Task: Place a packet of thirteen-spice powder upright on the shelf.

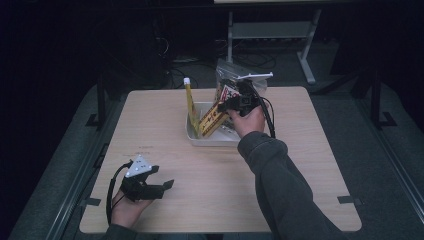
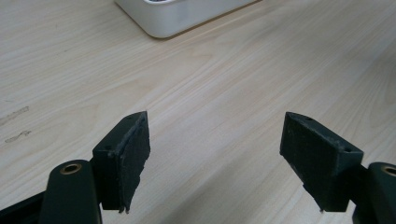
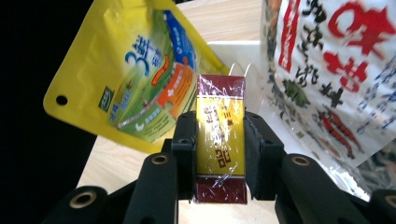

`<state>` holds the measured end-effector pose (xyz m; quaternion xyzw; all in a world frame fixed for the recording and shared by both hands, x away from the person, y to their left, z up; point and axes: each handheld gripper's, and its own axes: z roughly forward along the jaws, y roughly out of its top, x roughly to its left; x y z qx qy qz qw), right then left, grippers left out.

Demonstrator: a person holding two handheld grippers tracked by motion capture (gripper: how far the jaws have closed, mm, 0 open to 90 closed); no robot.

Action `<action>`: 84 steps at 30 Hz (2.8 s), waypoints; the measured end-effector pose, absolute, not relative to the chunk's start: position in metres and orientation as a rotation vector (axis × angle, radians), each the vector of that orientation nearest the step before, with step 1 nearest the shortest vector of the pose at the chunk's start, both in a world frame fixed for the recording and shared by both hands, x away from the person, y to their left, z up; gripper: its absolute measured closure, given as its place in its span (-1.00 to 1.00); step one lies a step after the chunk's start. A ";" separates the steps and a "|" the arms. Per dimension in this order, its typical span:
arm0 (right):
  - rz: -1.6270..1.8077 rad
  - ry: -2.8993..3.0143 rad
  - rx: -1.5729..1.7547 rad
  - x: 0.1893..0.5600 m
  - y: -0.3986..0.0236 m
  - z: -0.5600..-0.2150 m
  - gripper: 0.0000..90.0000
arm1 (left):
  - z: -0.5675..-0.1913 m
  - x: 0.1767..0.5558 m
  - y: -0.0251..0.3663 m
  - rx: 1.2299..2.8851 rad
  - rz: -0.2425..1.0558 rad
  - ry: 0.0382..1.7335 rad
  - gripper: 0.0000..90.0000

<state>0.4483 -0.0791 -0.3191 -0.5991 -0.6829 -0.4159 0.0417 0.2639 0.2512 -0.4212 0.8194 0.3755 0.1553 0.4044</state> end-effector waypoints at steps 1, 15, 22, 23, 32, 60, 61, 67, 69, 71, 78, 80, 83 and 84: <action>-1.279 -2.089 -1.840 0.449 -0.079 -0.318 0.51 | -0.421 0.264 0.251 2.069 0.392 0.947 -0.47; -1.328 -2.035 -1.922 0.461 -0.073 -0.318 0.51 | -0.421 0.264 0.253 2.067 0.392 0.947 -0.47; -1.339 -2.020 -1.956 0.467 -0.064 -0.321 0.51 | -0.421 0.264 0.253 2.068 0.387 0.947 -0.47; -1.342 -2.021 -1.957 0.468 -0.063 -0.322 0.51 | -0.421 0.264 0.253 2.068 0.387 0.947 -0.47; -1.340 -2.019 -1.994 0.471 -0.058 -0.329 0.51 | -0.421 0.264 0.254 2.062 0.383 0.946 -0.47; -1.380 -2.022 -1.928 0.453 -0.057 -0.337 0.35 | -0.422 0.264 0.252 2.070 0.374 0.944 -0.47; -1.377 -2.015 -1.926 0.452 -0.057 -0.337 0.34 | -0.421 0.264 0.253 2.069 0.374 0.945 -0.47; -1.382 -2.015 -1.912 0.449 -0.057 -0.338 0.32 | -0.422 0.264 0.252 2.070 0.374 0.947 -0.47; -1.385 -2.012 -1.909 0.448 -0.057 -0.338 0.32 | -0.422 0.264 0.252 2.070 0.373 0.947 -0.47; -1.391 -2.008 -1.901 0.445 -0.056 -0.338 0.31 | -0.421 0.264 0.253 2.069 0.373 0.946 -0.47; -1.404 -1.997 -1.887 0.441 -0.055 -0.339 0.28 | -0.421 0.263 0.252 2.065 0.375 0.944 -0.46; -1.408 -1.991 -1.888 0.441 -0.055 -0.339 0.28 | -0.421 0.263 0.252 2.064 0.375 0.944 -0.46; -1.412 -2.002 -1.909 0.444 -0.051 -0.336 0.39 | -0.421 0.263 0.252 2.064 0.371 0.945 -0.46; -1.413 -1.997 -1.913 0.445 -0.050 -0.335 0.38 | -0.421 0.263 0.253 2.060 0.371 0.945 -0.46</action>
